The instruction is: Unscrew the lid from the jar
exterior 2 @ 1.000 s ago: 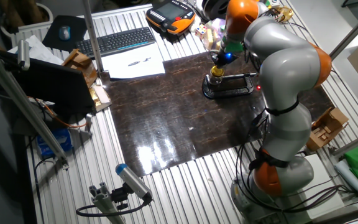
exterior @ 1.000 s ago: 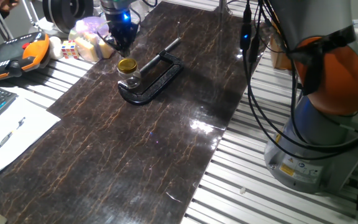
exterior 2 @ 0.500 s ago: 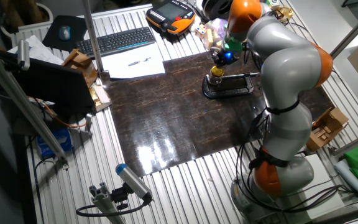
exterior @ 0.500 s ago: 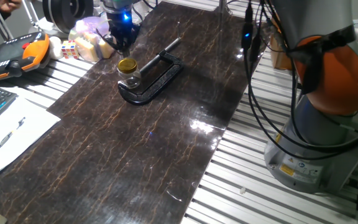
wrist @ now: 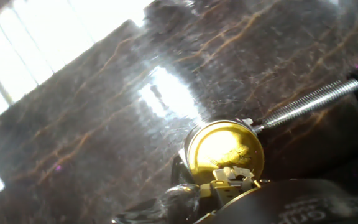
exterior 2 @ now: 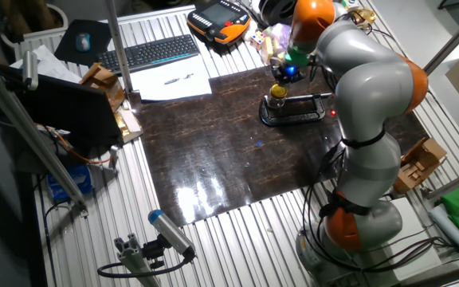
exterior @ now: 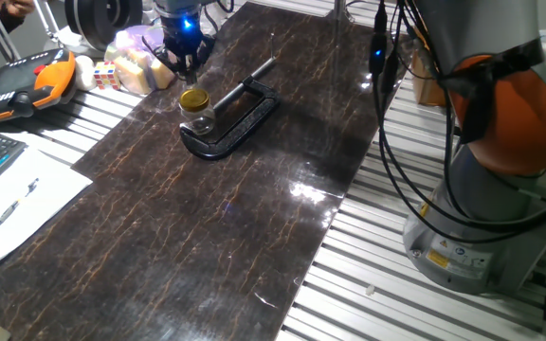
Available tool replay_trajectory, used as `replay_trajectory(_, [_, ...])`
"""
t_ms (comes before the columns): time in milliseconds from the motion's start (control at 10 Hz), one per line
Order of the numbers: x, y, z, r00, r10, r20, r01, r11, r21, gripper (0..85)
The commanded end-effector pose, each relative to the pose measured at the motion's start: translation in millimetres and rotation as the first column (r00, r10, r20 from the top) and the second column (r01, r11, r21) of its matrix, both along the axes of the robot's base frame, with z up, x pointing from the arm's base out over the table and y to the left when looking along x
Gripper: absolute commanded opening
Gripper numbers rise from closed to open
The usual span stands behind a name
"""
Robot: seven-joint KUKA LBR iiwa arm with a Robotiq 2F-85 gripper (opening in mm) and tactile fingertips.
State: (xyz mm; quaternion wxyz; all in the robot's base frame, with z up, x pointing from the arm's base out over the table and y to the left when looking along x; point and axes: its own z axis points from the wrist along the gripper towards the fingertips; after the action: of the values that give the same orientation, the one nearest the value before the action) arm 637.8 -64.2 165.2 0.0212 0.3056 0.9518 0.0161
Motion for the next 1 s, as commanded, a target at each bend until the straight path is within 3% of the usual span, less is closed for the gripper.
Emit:
replay_trajectory(0, [-0.2,-0.1,0.5,0.745,-0.667,-0.006,0.667,0.745,-0.007,0.7])
replay_trajectory(100, [-0.5,-0.2,0.8,0.681,-0.732,-0.011,0.732,0.681,0.007,0.7])
replay_trajectory(300, [-0.8,-0.3,0.0,0.532,-0.847,-0.022,0.847,0.532,-0.004,0.7])
replay_trajectory(600, [-0.8,-0.1,-0.2,0.352,-0.935,-0.044,0.936,0.352,0.002,0.7])
replay_trajectory(800, [-0.5,0.2,-1.0,0.246,-0.968,-0.047,0.969,0.247,-0.005,0.7])
replay_trajectory(900, [-0.8,0.5,-0.8,0.221,-0.974,-0.042,0.975,0.222,-0.008,0.7])
